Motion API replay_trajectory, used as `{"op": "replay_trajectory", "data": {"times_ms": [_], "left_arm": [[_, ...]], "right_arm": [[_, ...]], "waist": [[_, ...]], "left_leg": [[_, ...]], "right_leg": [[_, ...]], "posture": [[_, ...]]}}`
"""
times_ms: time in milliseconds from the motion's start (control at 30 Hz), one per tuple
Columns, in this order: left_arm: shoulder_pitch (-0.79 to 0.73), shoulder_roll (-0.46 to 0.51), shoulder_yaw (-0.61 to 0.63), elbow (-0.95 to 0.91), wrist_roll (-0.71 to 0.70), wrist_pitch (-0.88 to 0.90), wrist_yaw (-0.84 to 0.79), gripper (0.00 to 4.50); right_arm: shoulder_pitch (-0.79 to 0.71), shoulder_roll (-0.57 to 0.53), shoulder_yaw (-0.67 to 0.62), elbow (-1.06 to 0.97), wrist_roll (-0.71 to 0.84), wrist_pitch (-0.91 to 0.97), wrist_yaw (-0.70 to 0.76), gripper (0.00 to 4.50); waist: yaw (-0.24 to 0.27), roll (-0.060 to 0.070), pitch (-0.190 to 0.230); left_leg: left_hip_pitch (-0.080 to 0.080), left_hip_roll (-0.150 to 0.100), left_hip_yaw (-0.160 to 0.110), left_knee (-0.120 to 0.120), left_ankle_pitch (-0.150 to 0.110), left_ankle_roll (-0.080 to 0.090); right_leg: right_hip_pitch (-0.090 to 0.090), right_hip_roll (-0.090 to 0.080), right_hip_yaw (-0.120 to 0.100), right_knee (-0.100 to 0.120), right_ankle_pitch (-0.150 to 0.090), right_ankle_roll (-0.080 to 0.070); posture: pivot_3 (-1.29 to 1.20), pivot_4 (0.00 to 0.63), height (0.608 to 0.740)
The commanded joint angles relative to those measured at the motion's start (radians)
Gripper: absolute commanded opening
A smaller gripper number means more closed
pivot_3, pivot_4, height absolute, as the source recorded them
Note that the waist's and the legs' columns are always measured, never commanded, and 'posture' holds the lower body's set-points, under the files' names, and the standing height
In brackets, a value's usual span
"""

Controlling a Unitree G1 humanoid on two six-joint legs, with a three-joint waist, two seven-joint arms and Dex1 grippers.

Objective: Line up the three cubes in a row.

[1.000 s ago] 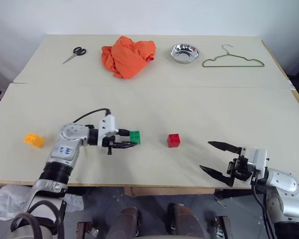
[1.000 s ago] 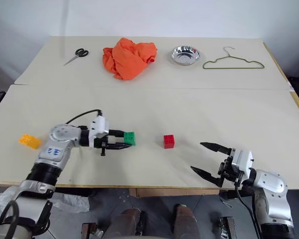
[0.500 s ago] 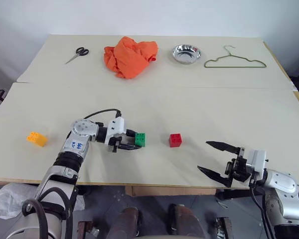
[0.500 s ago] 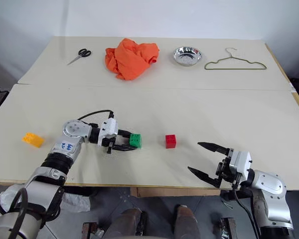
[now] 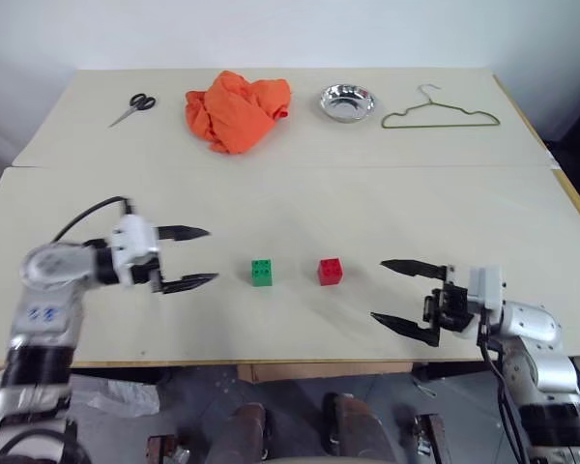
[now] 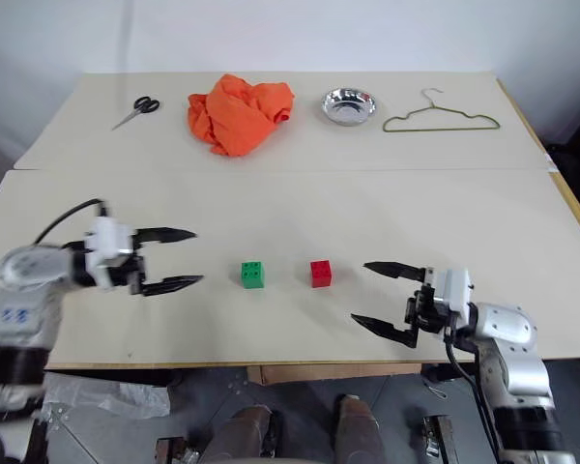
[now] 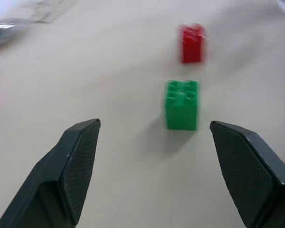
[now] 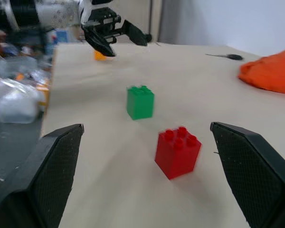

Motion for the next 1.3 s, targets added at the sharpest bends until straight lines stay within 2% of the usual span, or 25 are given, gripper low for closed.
{"op": "replay_trajectory", "data": {"times_ms": [33, 133, 233, 333, 533, 633, 733, 833, 900, 967, 1133, 1300], "left_arm": [[0.247, -0.166, 0.253, -0.166, -0.057, -0.002, 0.271, 4.48], [0.433, -0.295, 0.319, -0.241, -0.046, -0.005, 0.383, 4.48], [0.534, -0.389, 0.344, -0.287, -0.071, -0.015, 0.467, 4.48], [0.593, -0.483, 0.424, -0.21, -0.11, -0.068, 0.546, 4.48], [0.642, -0.534, 0.463, -0.15, -0.126, -0.1, 0.62, 4.48], [0.629, -0.504, 0.449, -0.152, -0.139, -0.089, 0.624, 4.48], [0.583, -0.42, 0.431, -0.144, -0.188, -0.028, 0.584, 4.48], [0.533, -0.236, 0.38, -0.034, -0.114, -0.028, 0.46, 4.48], [0.437, -0.1, 0.378, 0.091, -0.108, 0.004, 0.43, 4.48], [0.361, -0.007, 0.358, 0.194, -0.109, 0.036, 0.379, 4.48], [0.249, 0.073, 0.309, 0.322, -0.079, 0.036, 0.325, 4.48], [0.168, 0.104, 0.244, 0.431, -0.038, 0.039, 0.284, 4.48]], "right_arm": [[-0.08, 0.045, 0.048, -0.024, 0.037, 0.042, 0.018, 4.5], [-0.11, 0.062, 0.071, -0.022, 0.03, 0.055, 0.037, 4.5], [-0.12, 0.055, 0.08, -0.025, 0.033, 0.072, 0.058, 4.5], [-0.134, 0.061, 0.086, -0.04, 0.04, 0.083, 0.069, 4.5], [-0.142, 0.07, 0.095, -0.031, 0.032, 0.084, 0.079, 4.5], [-0.141, 0.068, 0.095, -0.025, 0.028, 0.084, 0.079, 4.5], [-0.139, 0.069, 0.096, -0.024, 0.023, 0.083, 0.073, 4.5], [-0.131, 0.074, 0.102, -0.029, 0.016, 0.081, 0.067, 4.5], [-0.126, 0.077, 0.105, -0.03, 0.011, 0.077, 0.066, 4.5], [-0.123, 0.079, 0.104, -0.035, 0.007, 0.072, 0.057, 4.5], [-0.095, 0.076, 0.094, -0.067, 0.003, 0.066, 0.027, 4.5], [-0.046, 0.065, 0.086, -0.117, 0.007, 0.07, 0.0, 4.5]], "waist": [[-0.001, 0.0, 0.0], [0.008, 0.0, 0.0], [0.045, -0.004, 0.001], [0.057, -0.004, 0.0], [0.046, -0.005, 0.0], [0.044, -0.006, -0.001], [0.043, -0.006, -0.001], [0.038, -0.005, -0.001], [0.033, -0.005, -0.001], [0.03, -0.005, -0.001], [0.007, -0.004, -0.001], [0.005, -0.005, -0.001]], "left_leg": [[0.0, 0.0, 0.0, 0.0, 0.0, 0.0], [0.0, 0.001, -0.001, 0.0, -0.001, -0.001], [0.0, 0.001, -0.002, 0.001, -0.001, -0.001], [0.001, 0.0, -0.003, 0.002, -0.002, 0.0], [0.0, 0.001, -0.002, 0.001, -0.003, 0.0], [0.0, 0.001, -0.002, 0.001, -0.003, 0.0], [0.0, 0.001, -0.002, 0.001, -0.003, 0.0], [0.001, 0.002, -0.002, 0.0, -0.003, -0.001], [0.001, 0.002, -0.002, 0.0, -0.003, -0.001], [0.001, 0.002, -0.002, 0.0, -0.002, -0.002], [0.0, 0.001, -0.001, -0.001, -0.003, 0.0], [0.0, 0.001, -0.001, -0.002, -0.004, -0.001]], "right_leg": [[0.0, 0.0, 0.0, 0.0, 0.0, 0.0], [0.001, 0.001, -0.002, -0.002, 0.0, -0.001], [0.003, 0.001, -0.003, -0.007, 0.0, -0.001], [0.006, 0.0, -0.003, -0.011, 0.002, 0.0], [0.004, 0.001, -0.003, -0.011, 0.002, -0.001], [0.004, 0.001, -0.003, -0.011, 0.002, -0.001], [0.004, 0.001, -0.003, -0.011, 0.002, -0.001], [0.004, 0.001, -0.003, -0.01, 0.002, -0.002], [0.003, 0.001, -0.003, -0.008, 0.001, -0.003], [0.002, 0.001, -0.003, -0.007, 0.001, -0.004], [0.001, 0.001, -0.002, -0.003, 0.001, -0.003], [-0.001, 0.002, -0.003, -0.002, 0.0, -0.005]], "posture": [[0.0, 0.15, 0.74], [0.0, 0.15, 0.74], [0.0, 0.15, 0.74], [0.0, 0.15, 0.74], [0.0, 0.15, 0.74], [0.0, 0.15, 0.74], [0.0, 0.15, 0.74], [0.0, 0.15, 0.74], [0.0, 0.15, 0.74], [0.0, 0.15, 0.74], [0.0, 0.15, 0.74], [0.0, 0.15, 0.74]]}}
